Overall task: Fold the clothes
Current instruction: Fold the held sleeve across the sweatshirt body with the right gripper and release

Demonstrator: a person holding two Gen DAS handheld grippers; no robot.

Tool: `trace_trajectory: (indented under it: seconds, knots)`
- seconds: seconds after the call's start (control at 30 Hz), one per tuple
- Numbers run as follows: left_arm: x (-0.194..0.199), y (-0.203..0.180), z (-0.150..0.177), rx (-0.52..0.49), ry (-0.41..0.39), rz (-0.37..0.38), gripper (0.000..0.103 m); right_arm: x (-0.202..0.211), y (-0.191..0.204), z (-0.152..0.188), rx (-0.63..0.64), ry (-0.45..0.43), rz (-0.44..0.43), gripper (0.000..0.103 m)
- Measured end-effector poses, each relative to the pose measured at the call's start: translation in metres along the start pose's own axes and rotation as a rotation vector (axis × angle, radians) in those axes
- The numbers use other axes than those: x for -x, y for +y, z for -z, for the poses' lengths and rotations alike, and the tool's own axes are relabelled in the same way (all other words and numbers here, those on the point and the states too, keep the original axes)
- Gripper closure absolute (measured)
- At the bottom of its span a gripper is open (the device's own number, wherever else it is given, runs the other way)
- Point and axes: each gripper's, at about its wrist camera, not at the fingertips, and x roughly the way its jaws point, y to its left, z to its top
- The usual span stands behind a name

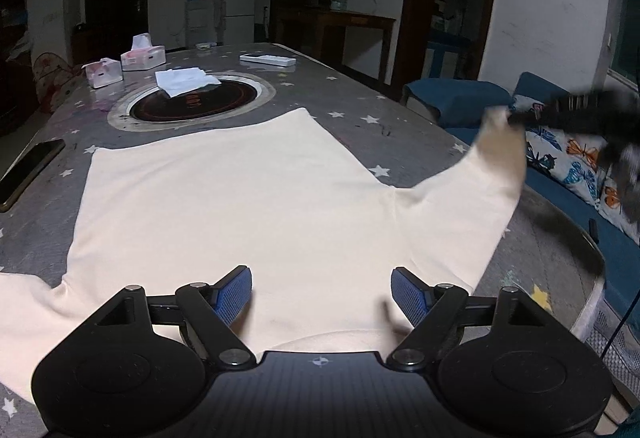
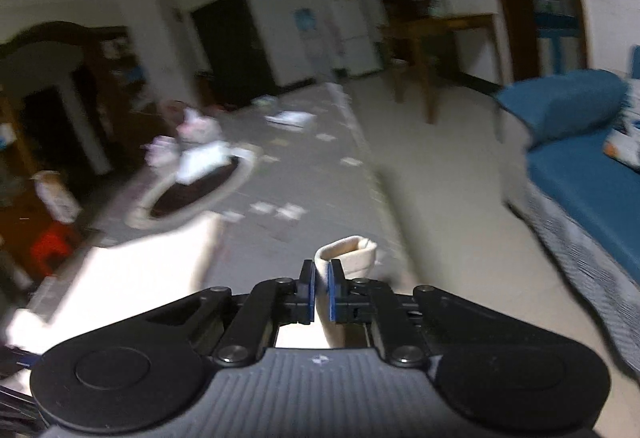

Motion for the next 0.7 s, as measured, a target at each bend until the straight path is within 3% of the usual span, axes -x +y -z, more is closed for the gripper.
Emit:
trace_trajectory:
  seconds: [0.33,0.53,0.7]
  knots:
    - [0.026,0.029,0.005,0.053,-0.048,-0.052,0.023,-0.007,0.11,-0.048,0.107,0.023,-0.34,0.098]
    - [0.044,0.053,0.019,0.111,-0.063,-0.094,0.022,-0.03,0.18,-0.038,0.201,0.087,-0.467,0.098]
    - [0.059,0.07,0.029,0.162,-0.081,-0.124,0.021,-0.056,0.23,-0.013,0.265,0.191,-0.528,0.098]
